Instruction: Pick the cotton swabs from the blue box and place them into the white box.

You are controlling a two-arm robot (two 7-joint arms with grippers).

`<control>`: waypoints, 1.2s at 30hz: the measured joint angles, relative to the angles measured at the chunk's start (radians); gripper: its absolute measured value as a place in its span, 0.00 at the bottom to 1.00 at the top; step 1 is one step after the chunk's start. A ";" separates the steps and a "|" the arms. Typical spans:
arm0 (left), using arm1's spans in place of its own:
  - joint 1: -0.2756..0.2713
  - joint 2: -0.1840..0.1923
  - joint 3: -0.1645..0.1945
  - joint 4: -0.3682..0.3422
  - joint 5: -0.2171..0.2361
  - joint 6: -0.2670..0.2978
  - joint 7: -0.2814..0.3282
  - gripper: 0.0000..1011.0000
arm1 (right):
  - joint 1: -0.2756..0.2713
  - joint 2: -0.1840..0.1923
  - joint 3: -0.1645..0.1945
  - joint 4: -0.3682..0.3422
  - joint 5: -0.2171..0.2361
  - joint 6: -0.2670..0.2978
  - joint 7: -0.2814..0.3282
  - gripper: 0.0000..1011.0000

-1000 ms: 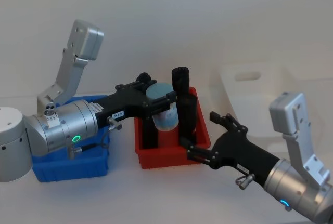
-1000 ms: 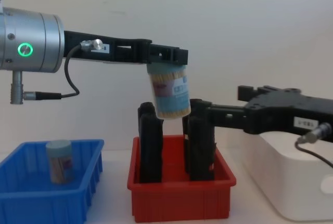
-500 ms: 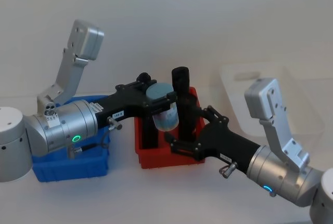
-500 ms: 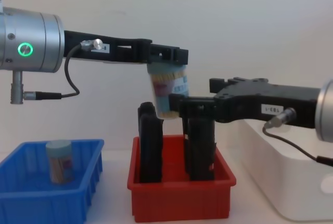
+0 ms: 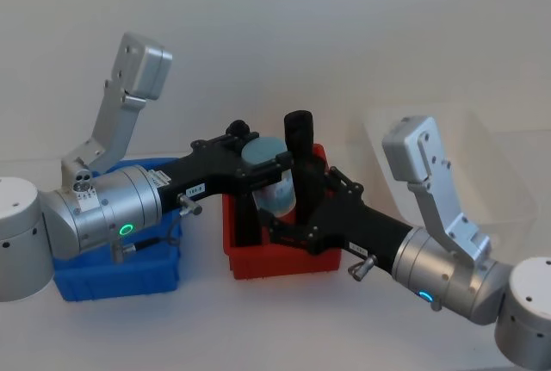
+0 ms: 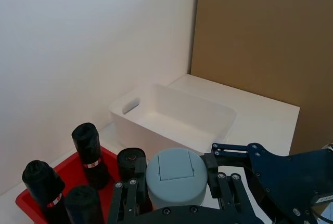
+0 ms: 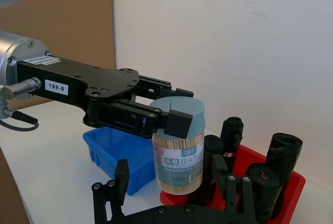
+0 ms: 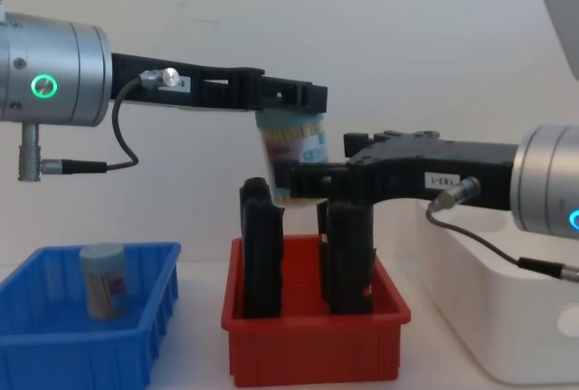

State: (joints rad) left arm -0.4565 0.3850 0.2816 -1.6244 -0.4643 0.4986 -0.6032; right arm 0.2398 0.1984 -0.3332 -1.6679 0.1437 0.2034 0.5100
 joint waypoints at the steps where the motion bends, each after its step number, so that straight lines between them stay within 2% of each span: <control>1: 0.000 0.000 0.000 0.000 0.000 0.000 0.000 0.66 | 0.005 -0.003 -0.001 0.005 -0.003 0.003 0.000 0.99; 25: 0.000 0.000 0.000 0.000 0.000 0.000 0.000 0.66 | 0.060 -0.034 -0.020 0.056 -0.050 0.066 -0.022 0.99; 32: 0.000 0.000 0.000 0.000 0.000 0.000 0.000 0.66 | 0.068 -0.038 -0.023 0.065 -0.050 0.065 -0.022 0.83; 33: 0.000 0.000 0.000 0.000 0.000 0.000 0.000 0.66 | 0.070 -0.038 -0.024 0.067 -0.050 0.063 -0.022 0.78; 35: 0.000 0.000 0.000 0.000 0.000 0.000 0.000 0.66 | 0.071 -0.039 -0.024 0.069 -0.049 0.060 -0.021 0.74; 36: 0.000 0.000 0.000 0.000 0.000 0.000 0.000 0.66 | 0.072 -0.039 -0.024 0.070 -0.048 0.059 -0.021 0.68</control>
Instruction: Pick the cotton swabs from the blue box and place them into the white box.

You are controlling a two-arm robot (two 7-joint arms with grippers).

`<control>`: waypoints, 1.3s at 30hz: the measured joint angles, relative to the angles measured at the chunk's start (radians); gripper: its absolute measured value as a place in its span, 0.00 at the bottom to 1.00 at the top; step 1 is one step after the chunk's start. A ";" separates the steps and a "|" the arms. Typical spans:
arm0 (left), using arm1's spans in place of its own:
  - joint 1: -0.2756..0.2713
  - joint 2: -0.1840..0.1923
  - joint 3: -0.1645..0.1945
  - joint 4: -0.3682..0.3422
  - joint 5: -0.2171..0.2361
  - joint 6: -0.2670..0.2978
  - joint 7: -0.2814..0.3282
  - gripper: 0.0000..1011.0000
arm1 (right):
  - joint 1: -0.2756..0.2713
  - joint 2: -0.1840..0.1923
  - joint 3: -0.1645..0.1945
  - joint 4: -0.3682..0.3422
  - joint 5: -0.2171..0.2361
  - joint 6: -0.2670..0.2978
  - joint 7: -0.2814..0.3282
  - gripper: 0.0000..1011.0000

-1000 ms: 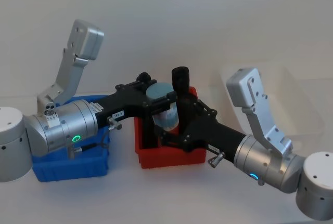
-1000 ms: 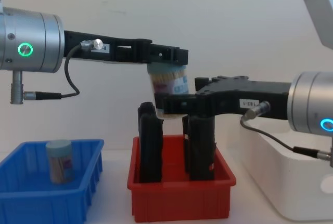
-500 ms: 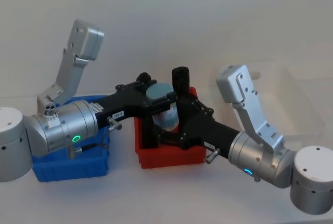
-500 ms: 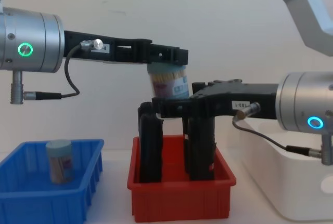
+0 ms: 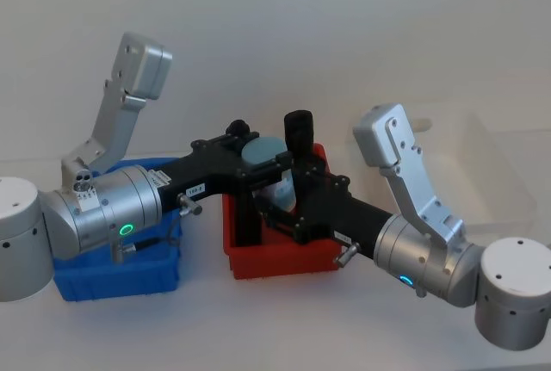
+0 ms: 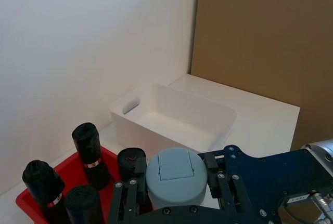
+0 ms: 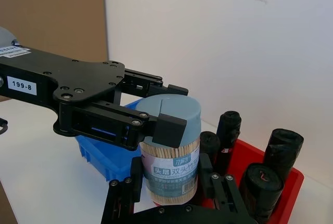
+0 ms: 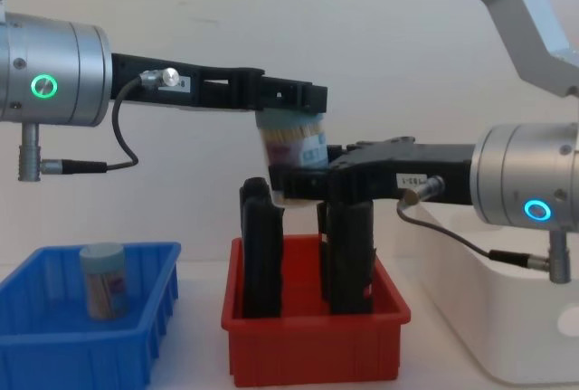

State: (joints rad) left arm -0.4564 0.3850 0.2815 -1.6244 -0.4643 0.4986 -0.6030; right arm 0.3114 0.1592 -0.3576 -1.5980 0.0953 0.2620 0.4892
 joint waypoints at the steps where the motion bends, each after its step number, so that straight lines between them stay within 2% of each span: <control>1: 0.000 0.000 0.000 0.000 0.000 0.000 0.000 0.66 | 0.001 0.000 -0.001 0.002 0.001 -0.003 0.001 0.67; 2: 0.000 0.000 0.000 0.000 0.000 0.000 0.000 0.66 | 0.002 0.000 -0.001 0.003 0.002 -0.004 0.001 0.63; 4: 0.000 0.000 -0.001 0.000 0.000 -0.001 0.000 0.66 | 0.003 -0.001 -0.002 0.004 0.004 -0.008 0.002 0.61; 13: 0.000 0.000 0.000 0.000 -0.001 0.000 0.000 0.68 | 0.006 -0.002 -0.005 0.007 0.011 -0.025 0.002 0.61; 18: 0.000 0.000 0.000 0.000 0.000 0.000 0.000 0.83 | 0.006 -0.001 -0.006 0.006 0.014 -0.032 0.001 0.61; 20: 0.000 0.000 0.000 0.000 0.000 0.000 0.000 0.85 | 0.006 0.000 -0.006 0.005 0.016 -0.033 -0.001 0.61; 21: 0.000 0.000 0.000 0.000 0.000 0.000 0.000 0.91 | 0.006 0.000 -0.006 0.004 0.016 -0.034 -0.001 0.61; 24: 0.000 0.000 0.000 0.000 0.000 0.000 0.000 0.99 | 0.006 0.003 -0.006 0.000 0.018 -0.036 -0.005 0.61; 39: 0.000 0.000 0.000 0.000 0.000 0.000 0.000 0.99 | -0.022 0.032 0.006 -0.035 0.036 -0.035 -0.054 0.61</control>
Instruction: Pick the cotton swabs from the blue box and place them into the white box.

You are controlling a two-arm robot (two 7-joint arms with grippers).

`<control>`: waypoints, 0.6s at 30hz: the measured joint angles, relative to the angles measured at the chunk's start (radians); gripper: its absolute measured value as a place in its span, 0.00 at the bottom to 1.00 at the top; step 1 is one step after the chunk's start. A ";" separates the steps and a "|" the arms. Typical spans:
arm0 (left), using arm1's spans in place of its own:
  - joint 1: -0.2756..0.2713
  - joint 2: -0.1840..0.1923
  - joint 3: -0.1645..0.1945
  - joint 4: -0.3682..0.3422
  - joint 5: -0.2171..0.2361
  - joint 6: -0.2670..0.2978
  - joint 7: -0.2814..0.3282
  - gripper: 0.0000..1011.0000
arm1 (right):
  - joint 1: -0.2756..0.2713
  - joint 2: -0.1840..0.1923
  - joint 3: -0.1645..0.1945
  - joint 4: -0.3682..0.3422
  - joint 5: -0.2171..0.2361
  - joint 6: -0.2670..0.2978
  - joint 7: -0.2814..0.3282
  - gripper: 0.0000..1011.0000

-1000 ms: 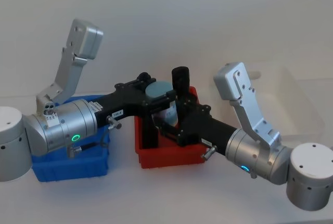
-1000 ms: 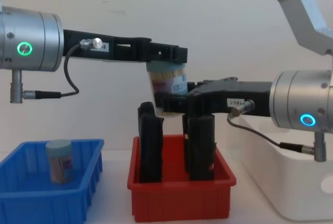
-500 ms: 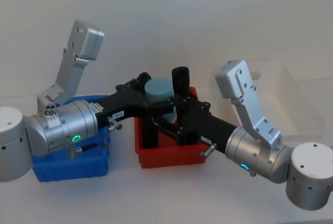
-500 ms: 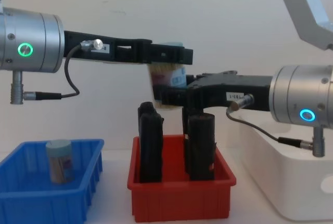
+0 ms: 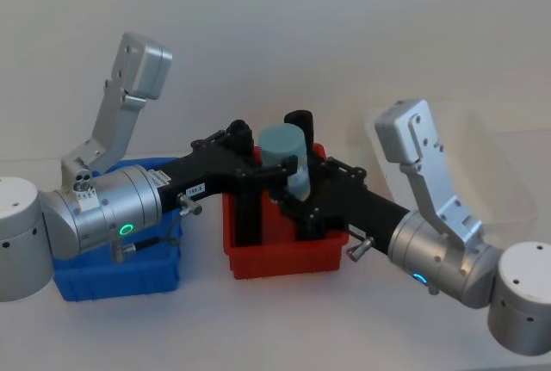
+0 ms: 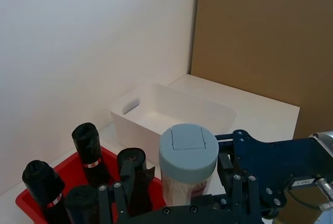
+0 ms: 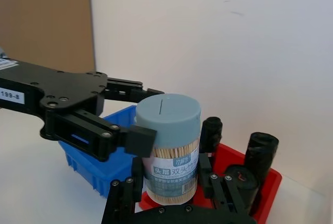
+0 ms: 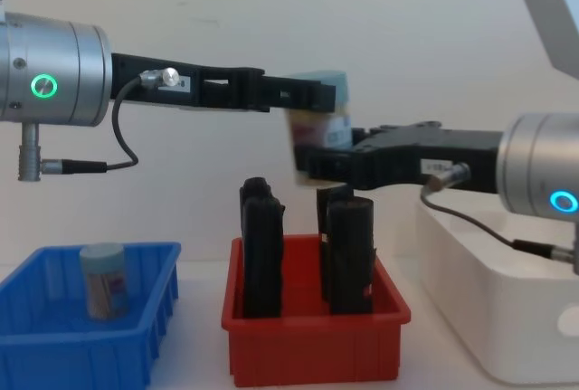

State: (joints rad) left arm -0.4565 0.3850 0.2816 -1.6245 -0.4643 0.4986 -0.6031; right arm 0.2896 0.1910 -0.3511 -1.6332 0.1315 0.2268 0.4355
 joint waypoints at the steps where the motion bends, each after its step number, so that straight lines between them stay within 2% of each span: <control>1: 0.000 0.000 0.000 0.000 0.000 0.000 0.000 0.99 | -0.005 0.005 0.003 -0.004 0.004 0.001 -0.010 0.61; 18: 0.000 0.000 0.000 0.000 0.000 0.000 0.000 0.99 | -0.055 0.070 0.059 -0.024 0.059 0.002 -0.139 0.61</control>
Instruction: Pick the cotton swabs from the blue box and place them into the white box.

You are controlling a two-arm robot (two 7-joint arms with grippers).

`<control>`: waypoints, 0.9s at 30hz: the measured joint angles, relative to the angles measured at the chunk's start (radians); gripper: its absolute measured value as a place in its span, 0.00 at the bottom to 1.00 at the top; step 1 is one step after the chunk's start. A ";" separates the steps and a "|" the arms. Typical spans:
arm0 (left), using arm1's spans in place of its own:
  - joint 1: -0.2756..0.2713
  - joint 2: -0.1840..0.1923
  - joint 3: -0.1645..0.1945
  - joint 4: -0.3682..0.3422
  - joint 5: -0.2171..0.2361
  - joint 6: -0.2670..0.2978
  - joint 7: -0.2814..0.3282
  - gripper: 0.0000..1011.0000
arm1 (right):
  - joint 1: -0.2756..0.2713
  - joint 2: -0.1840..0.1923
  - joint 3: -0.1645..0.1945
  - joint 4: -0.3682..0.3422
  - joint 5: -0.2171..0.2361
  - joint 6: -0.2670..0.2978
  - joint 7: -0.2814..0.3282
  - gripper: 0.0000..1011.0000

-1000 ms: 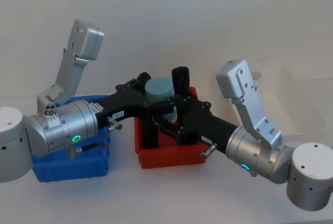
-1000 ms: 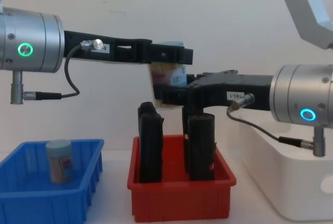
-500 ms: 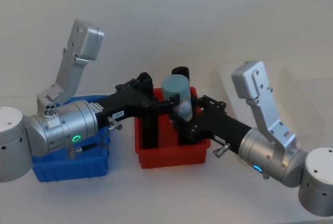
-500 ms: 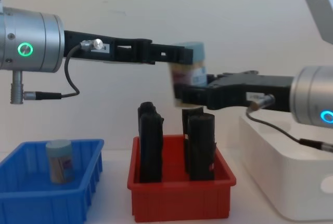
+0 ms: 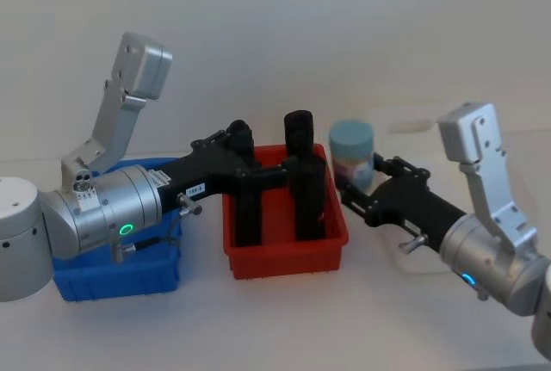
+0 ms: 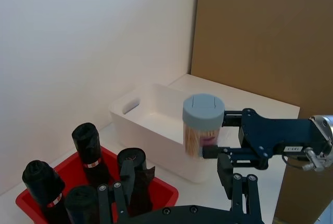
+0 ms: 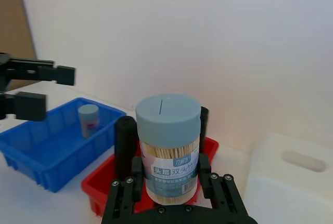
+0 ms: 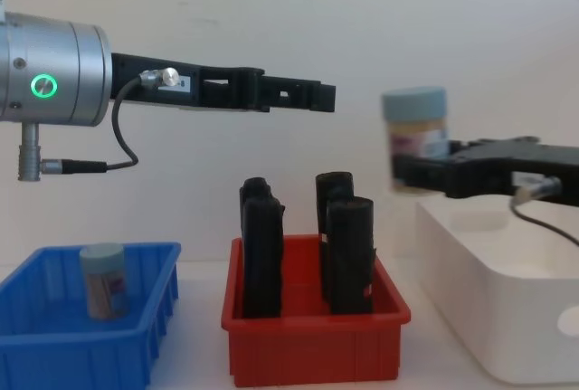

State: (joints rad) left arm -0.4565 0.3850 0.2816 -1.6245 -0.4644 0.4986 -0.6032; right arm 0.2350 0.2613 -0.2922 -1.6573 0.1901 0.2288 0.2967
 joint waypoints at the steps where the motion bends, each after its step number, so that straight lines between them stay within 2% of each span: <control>1: 0.000 0.000 0.000 0.000 0.000 0.000 0.000 0.99 | -0.004 0.006 0.007 0.000 0.006 -0.001 -0.013 0.61; 9: 0.000 0.000 0.000 0.000 0.000 0.000 0.000 0.99 | -0.016 0.035 0.042 0.011 0.034 -0.007 -0.088 0.61; 15: 0.000 0.000 0.000 0.000 0.000 0.000 0.000 0.99 | -0.008 0.051 0.069 0.046 0.049 0.001 -0.132 0.61; 27: 0.000 0.000 0.000 0.000 0.000 0.000 0.000 0.99 | 0.040 0.047 0.082 0.139 0.046 0.016 -0.139 0.61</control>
State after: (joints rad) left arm -0.4565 0.3850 0.2815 -1.6244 -0.4644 0.4985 -0.6030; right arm 0.2750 0.3081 -0.2099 -1.5185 0.2364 0.2446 0.1582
